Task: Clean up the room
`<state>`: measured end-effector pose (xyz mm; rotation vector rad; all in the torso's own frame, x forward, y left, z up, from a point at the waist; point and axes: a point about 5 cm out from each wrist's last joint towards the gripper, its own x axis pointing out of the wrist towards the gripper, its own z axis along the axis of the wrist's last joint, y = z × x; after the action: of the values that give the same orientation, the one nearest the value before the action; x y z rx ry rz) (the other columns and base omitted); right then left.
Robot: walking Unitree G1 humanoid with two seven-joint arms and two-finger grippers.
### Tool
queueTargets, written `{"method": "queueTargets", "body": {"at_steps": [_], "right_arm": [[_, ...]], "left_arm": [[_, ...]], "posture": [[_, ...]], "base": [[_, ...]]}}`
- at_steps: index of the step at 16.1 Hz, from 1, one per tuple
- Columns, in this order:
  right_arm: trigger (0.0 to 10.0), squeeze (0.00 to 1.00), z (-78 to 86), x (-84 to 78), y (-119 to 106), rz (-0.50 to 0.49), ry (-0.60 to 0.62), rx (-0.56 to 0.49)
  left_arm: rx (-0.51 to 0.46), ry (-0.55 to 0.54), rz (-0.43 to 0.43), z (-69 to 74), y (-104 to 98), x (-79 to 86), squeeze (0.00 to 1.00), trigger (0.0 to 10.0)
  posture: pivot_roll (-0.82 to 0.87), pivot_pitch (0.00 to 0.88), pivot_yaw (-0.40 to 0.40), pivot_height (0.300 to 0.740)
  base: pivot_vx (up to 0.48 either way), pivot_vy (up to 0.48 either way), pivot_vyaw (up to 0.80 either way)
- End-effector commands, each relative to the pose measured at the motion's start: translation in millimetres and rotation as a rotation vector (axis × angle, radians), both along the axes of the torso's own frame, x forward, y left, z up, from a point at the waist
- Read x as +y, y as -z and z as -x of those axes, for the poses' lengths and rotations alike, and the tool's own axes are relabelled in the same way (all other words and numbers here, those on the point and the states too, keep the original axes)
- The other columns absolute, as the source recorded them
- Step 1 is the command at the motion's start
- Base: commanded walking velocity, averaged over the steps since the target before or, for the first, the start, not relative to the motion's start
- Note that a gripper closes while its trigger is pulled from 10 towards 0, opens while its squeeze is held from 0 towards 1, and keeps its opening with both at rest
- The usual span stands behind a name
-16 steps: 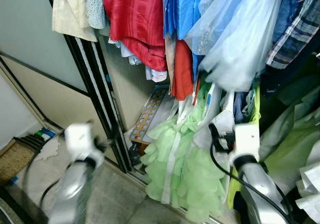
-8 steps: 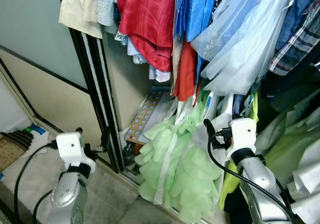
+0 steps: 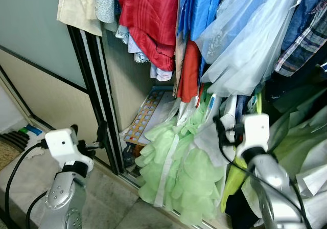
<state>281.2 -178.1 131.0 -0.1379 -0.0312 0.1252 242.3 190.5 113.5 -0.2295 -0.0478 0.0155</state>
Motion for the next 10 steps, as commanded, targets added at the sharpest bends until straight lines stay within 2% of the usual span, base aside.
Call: {"method": "queueTargets", "body": {"at_steps": [1,3,8,10], "right_arm": [[10.0,0.0,-0.5,-4.1,-9,-0.006,0.016,-0.017],[10.0,0.0,5.0,-5.2,-15,-0.023,0.03,-0.026],[10.0,0.0,16.0,-2.8,-10,-0.039,0.051,-0.007],[10.0,0.0,23.2,-0.8,-9,-0.029,0.03,0.024]], "left_arm": [[-0.007,-0.002,0.003,0.0,-5,-2.1,0.0,10.0],[0.015,-0.004,0.016,6.0,-5,-2.7,0.0,10.0],[0.02,0.028,-0.007,3.0,-7,-3.1,0.0,10.0],[0.027,0.017,-0.008,13.6,-13,0.9,0.0,10.0]], "posture": [[-0.08,0.0,-0.027,0.74],[-0.09,0.0,-0.009,0.74],[-0.09,0.0,0.006,0.74],[-0.07,0.0,-0.008,0.74]], "base": [[0.0,0.0,0.0],[0.0,0.0,0.0],[0.0,0.0,0.0],[0.0,0.0,0.0]]}}
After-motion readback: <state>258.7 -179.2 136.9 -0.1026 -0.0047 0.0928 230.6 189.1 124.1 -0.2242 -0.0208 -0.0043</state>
